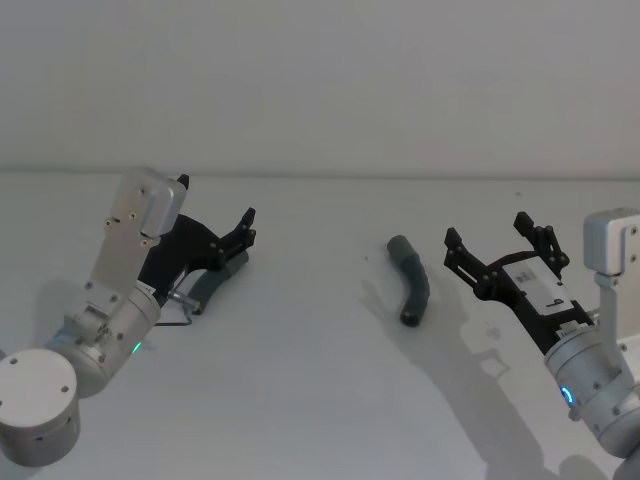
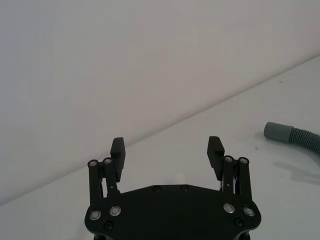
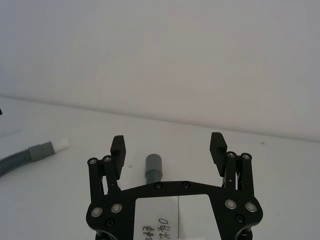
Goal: Use both hands to pick up one end of the pipe from the table, align the ends, and insert them.
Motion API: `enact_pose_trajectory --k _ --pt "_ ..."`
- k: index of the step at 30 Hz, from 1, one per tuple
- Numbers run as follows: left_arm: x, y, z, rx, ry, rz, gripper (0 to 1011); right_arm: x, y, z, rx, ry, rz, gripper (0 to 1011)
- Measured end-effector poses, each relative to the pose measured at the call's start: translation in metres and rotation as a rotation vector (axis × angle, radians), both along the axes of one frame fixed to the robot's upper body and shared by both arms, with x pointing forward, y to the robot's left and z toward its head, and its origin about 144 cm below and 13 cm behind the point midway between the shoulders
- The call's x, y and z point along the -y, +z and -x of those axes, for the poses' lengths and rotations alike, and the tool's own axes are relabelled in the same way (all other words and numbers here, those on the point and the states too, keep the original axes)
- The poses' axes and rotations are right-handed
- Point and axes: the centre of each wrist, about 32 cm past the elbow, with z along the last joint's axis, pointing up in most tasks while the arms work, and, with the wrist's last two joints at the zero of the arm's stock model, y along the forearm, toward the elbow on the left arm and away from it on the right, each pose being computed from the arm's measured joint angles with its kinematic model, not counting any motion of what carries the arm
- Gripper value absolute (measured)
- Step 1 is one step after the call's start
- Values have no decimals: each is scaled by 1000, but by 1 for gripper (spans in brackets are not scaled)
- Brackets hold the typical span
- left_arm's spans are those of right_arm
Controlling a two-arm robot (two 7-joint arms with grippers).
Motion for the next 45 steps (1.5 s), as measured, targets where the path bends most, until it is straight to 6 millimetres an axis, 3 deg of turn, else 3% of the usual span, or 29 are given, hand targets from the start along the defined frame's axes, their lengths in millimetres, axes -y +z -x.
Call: enact_pose_trajectory --k 21,34,45 --pt "0 1 -1 0 -6 1 1001 0 0 0 0 0 0 1001" --pt "-8 22 -23 -82 -88 18 1001 0 0 0 0 0 0 1001" --pt "-29 50 -54 -226 -176 4 1001 0 0 0 0 0 0 1001"
